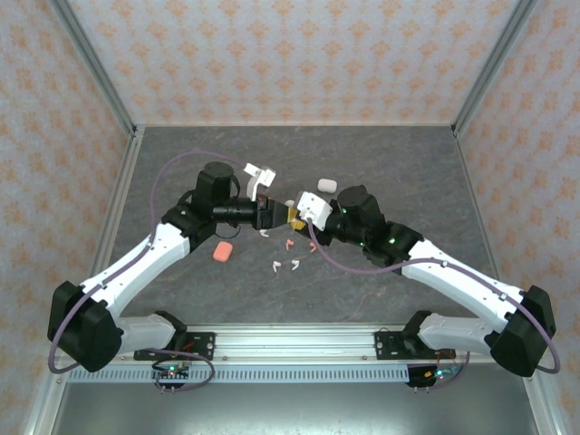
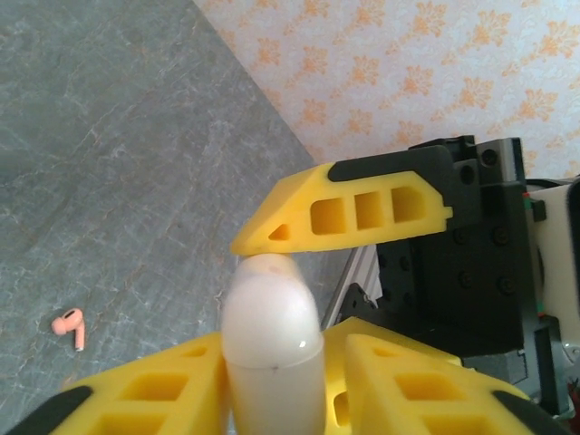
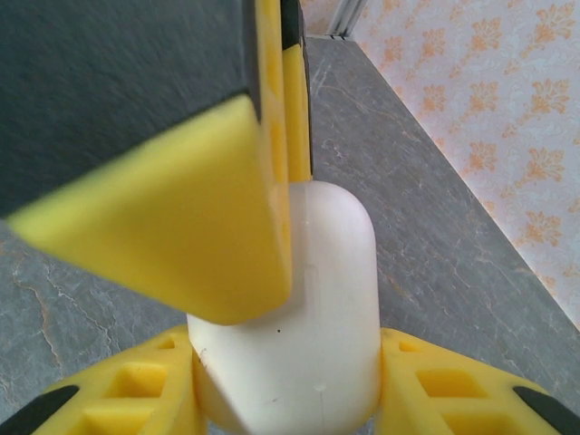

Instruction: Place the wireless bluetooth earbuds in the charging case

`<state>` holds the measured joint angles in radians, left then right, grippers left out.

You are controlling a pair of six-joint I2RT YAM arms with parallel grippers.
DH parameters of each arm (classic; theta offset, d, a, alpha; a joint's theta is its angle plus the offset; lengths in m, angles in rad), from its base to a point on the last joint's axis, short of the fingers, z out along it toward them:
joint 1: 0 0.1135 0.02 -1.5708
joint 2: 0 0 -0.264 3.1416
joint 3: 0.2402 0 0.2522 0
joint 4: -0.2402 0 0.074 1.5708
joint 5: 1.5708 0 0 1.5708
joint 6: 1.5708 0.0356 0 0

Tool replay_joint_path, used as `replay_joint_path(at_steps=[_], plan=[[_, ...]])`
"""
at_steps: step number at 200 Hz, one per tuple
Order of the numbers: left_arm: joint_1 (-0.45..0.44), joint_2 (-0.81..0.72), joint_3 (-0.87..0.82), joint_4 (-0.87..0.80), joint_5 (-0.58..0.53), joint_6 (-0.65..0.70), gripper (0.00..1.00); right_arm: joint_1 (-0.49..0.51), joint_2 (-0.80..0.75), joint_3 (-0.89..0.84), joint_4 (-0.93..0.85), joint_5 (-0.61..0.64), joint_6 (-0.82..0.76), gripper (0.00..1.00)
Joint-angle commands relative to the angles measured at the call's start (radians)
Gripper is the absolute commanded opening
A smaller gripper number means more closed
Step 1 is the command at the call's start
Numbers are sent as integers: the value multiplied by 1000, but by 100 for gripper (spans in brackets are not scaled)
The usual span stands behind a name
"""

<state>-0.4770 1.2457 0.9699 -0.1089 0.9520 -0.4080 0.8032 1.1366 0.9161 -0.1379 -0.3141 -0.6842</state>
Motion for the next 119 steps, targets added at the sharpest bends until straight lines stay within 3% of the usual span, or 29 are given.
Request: replay_joint_path(at_steps=[1,37,86,119], plan=[[-15,4,42,-13,40,32,31,-2,-12,4,40,22,18,41],[-18,8,49,-16,46,42,21,-2,-14,6,30,34,33,44],[-18,-39,31,2,-58,93,8,-13,-69,-11,-23,-19,74,76],[-19,-107,-29,110,-98,172,3,-74,-138,-31,-46,-192,175,88]])
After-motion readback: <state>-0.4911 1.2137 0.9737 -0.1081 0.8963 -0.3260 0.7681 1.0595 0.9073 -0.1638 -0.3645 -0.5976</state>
